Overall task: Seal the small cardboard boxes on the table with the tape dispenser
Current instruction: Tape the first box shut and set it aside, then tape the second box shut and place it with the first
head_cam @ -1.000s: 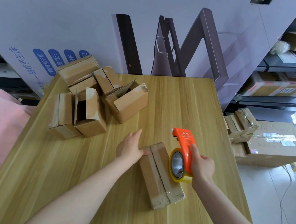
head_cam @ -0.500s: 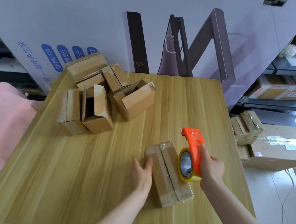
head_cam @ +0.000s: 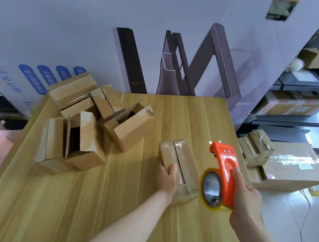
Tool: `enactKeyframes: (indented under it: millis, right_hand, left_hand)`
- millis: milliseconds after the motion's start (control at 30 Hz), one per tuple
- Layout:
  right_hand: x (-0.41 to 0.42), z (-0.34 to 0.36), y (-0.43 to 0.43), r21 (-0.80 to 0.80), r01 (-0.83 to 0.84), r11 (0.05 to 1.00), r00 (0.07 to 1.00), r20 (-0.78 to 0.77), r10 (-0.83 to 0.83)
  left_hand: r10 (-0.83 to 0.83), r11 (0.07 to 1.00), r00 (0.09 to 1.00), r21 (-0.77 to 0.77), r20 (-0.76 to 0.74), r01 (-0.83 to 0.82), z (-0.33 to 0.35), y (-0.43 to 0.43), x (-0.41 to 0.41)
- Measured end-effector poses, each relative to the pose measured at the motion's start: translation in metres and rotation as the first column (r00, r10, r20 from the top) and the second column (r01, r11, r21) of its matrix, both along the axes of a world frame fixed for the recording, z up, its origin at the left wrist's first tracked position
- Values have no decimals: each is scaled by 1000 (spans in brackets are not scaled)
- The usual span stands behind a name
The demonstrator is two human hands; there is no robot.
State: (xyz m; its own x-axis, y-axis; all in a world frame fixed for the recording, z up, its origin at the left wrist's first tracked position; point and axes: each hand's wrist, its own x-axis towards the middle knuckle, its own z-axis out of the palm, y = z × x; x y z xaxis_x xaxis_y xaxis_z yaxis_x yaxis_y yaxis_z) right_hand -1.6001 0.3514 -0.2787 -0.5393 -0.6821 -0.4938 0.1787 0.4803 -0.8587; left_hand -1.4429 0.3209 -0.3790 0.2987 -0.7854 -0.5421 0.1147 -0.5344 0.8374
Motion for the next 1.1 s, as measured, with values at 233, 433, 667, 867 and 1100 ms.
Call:
enactKeyframes:
  millis: [233, 433, 667, 867, 1100]
  right_hand:
    - [-22, -14, -106, -49, -62, 997, 998, 17, 63]
    - [-25, -28, -194, -82, -107, 991, 994, 29, 110]
    - [-9, -49, -230, -102, -139, 985, 983, 108, 150]
    - [-2, -53, -227, -107, -174, 979, 973, 136, 188]
    - [-2, -49, -210, -107, -158, 982, 975, 141, 172]
  left_hand:
    - [9, 999, 988, 42, 151, -15, 1, -136, -7]
    - [21, 1000, 971, -3, 238, -20, -4, -239, -8]
    - [60, 997, 954, -63, 293, -43, -11, -294, 1]
    - [264, 930, 863, -351, 430, -110, 11, -283, 30]
    - [-262, 965, 202, 258, 944, 47, 11, -260, 152]
